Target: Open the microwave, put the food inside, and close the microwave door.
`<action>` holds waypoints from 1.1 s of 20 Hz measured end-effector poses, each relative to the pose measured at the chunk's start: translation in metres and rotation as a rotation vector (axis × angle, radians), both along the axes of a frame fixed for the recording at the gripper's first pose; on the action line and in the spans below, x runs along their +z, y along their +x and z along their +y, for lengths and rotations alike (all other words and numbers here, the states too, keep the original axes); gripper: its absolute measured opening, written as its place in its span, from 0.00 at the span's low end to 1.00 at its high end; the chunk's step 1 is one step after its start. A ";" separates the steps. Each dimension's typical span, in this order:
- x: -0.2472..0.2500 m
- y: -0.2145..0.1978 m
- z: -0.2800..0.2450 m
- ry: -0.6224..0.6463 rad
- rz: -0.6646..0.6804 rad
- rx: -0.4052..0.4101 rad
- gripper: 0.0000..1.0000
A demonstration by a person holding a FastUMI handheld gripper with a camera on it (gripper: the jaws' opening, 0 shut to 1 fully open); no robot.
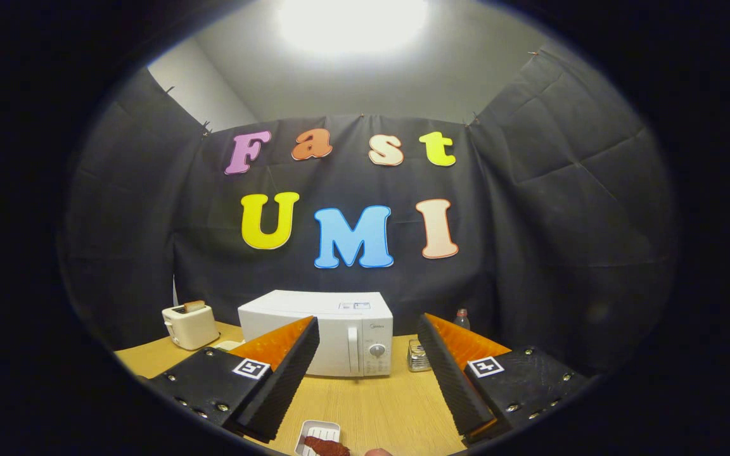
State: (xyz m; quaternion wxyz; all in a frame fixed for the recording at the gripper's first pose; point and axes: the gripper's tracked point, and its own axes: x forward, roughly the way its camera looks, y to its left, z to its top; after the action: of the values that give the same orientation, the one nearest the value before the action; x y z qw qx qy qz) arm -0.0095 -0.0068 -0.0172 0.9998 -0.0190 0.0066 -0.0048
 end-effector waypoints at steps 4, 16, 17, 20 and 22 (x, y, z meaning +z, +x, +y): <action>-0.004 0.013 -0.002 0.022 0.008 -0.010 0.98; -0.032 0.114 0.012 0.010 0.047 0.045 0.98; -0.039 0.125 0.014 0.010 0.059 0.053 0.98; -0.061 0.158 0.021 0.008 0.099 0.072 0.98; -0.078 0.179 0.022 0.003 0.121 0.076 0.98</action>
State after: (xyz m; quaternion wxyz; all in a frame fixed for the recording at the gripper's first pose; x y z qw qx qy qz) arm 0.1695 0.0152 -0.0949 0.9971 -0.0182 0.0662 0.0342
